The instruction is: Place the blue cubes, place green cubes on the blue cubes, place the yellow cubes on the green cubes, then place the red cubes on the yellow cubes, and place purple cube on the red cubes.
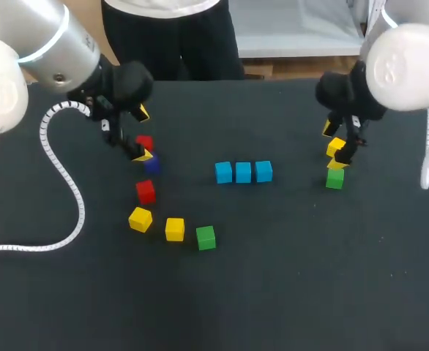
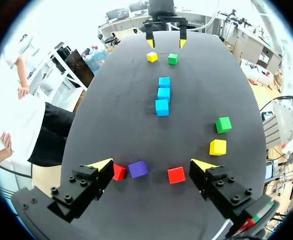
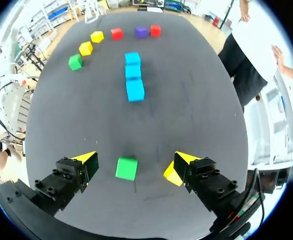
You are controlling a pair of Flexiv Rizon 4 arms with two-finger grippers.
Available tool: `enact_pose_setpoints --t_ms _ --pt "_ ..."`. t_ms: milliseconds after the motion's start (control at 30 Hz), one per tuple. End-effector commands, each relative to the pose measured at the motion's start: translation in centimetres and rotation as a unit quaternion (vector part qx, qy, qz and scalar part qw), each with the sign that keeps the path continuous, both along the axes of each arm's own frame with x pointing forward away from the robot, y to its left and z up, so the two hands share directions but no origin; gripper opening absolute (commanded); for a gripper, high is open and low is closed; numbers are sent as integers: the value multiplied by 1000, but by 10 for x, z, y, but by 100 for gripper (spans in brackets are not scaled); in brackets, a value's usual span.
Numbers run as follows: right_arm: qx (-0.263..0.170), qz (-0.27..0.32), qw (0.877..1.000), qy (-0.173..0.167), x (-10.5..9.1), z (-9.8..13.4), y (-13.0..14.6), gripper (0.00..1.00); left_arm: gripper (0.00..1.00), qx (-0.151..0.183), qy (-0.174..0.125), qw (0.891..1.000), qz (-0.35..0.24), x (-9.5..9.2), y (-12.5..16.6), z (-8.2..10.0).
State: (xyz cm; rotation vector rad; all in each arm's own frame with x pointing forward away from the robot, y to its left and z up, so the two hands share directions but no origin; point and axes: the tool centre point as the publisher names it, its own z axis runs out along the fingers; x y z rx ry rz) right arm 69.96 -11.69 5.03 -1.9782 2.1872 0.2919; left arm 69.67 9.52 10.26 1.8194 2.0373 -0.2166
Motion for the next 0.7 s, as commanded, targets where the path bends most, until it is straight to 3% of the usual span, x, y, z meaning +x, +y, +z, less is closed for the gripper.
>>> enact_pose_setpoints --t_ms 33,400,700 --pt "-19 -14 999 -21 -15 -4 -12 100 100 2 2 1000 0 2 0 0" --pt "-56 -48 997 -8 -19 -18 -26 100 100 2 2 1000 0 2 0 0" --pt "-89 -30 995 -19 -9 -22 -6 100 100 2 2 1000 0 2 0 0"
